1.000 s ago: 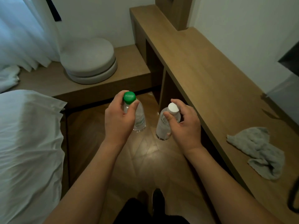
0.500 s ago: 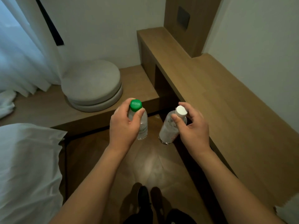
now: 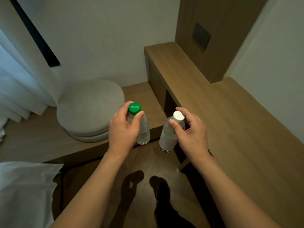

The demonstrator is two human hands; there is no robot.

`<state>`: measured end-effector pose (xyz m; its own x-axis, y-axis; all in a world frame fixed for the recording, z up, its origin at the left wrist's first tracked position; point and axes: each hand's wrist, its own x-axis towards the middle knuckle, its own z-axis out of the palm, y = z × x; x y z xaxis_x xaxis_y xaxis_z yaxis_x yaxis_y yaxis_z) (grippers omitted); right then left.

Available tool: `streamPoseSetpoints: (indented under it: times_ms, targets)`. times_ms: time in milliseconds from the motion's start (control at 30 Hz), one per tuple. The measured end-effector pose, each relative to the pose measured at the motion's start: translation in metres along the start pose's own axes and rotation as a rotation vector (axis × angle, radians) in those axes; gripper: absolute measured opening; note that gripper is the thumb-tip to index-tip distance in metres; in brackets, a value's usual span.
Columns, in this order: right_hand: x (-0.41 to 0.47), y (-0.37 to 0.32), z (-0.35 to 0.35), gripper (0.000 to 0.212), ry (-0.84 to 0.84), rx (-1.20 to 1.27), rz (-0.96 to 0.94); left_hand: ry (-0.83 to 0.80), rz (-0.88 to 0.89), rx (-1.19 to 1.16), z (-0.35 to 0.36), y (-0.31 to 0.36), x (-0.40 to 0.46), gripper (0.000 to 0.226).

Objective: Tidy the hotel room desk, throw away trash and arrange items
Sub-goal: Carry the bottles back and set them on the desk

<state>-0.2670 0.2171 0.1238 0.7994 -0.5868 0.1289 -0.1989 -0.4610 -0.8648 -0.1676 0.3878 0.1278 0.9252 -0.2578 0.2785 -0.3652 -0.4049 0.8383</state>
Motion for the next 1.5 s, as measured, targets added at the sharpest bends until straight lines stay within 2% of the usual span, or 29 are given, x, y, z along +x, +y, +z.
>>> streamPoseSetpoints:
  times_ms: [267,400,533,800,1000,1167,1333,1500]
  targets:
    - [0.131,-0.011,0.041,0.036,-0.029,0.024,0.000,0.033,-0.055,0.023,0.025,-0.025,0.134,0.028]
    - [0.186,-0.016,0.070,0.037,-0.005,0.000,0.010,0.027,-0.059,0.017,0.033,-0.045,0.199,0.035]
    - [0.242,-0.023,0.102,0.034,0.032,-0.019,0.050,-0.053,-0.068,-0.025,0.039,-0.070,0.268,0.030]
    - [0.324,-0.039,0.148,0.036,0.153,-0.033,0.121,-0.164,-0.033,-0.026,0.047,-0.102,0.386,0.043]
    - [0.357,-0.040,0.160,0.035,0.173,-0.034,0.170,-0.207,-0.042,-0.018,0.057,-0.106,0.426,0.043]
    - [0.366,-0.035,0.152,0.035,0.235,-0.033,0.207,-0.325,-0.005,-0.020,0.078,-0.106,0.438,0.046]
    - [0.351,-0.019,0.117,0.037,0.347,-0.040,0.273,-0.450,0.067,-0.073,0.116,-0.082,0.432,0.051]
    - [0.318,-0.005,0.066,0.034,0.512,-0.079,0.351,-0.574,0.146,-0.131,0.166,-0.033,0.412,0.045]
